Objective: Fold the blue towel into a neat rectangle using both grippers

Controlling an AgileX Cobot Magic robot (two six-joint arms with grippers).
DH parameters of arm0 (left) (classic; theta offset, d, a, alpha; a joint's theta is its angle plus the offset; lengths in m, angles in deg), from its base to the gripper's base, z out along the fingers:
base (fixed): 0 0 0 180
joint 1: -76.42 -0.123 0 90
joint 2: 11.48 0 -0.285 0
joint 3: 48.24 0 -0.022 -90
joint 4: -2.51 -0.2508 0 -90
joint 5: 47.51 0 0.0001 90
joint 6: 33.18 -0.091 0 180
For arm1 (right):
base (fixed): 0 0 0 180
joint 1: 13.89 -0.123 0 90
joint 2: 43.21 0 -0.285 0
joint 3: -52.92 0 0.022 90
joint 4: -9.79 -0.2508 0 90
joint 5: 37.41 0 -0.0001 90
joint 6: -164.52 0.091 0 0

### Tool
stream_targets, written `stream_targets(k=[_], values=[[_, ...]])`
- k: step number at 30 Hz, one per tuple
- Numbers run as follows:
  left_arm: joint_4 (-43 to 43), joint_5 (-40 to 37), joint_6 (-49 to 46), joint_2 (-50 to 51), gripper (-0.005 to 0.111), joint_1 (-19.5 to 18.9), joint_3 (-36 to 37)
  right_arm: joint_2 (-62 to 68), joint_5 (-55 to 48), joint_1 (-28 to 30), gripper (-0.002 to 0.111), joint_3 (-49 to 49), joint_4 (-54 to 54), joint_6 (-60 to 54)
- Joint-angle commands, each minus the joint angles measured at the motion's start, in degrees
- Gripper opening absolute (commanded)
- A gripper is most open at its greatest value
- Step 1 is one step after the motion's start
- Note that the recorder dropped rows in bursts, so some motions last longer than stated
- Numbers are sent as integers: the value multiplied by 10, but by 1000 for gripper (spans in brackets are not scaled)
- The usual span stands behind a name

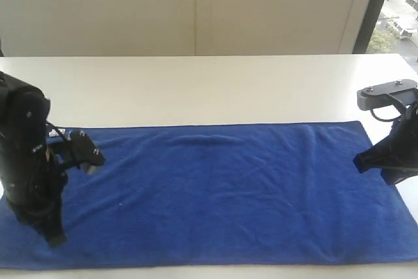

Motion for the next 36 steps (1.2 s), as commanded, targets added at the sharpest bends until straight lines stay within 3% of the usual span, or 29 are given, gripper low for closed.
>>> stream_targets(k=[1,4,7,11,15,19,27,36], values=[[-11,72,9,-80,0,-1,-15,-6,6,1,0,3,-5,-3],[-63,167,60,-92,0,-26,-15,-6,5,1,0,3,-13,-3],[-101,229,109,-67,0,-77,-20,-6,1,1,0,3,-18,-3],[-102,262,109,-7,0,-140,-39,-6,3,1,0,3,-20,-3],[-103,345,108,43,0,-175,-52,-6,7,1,0,3,-31,-3],[-103,403,106,89,0,-188,-76,-6,14,1,0,3,-30,-3],[-103,403,88,166,0,-196,-138,-6,16,1,0,3,-30,-3],[-105,407,64,210,0,-196,-156,-6,16,1,0,3,-30,-3]])
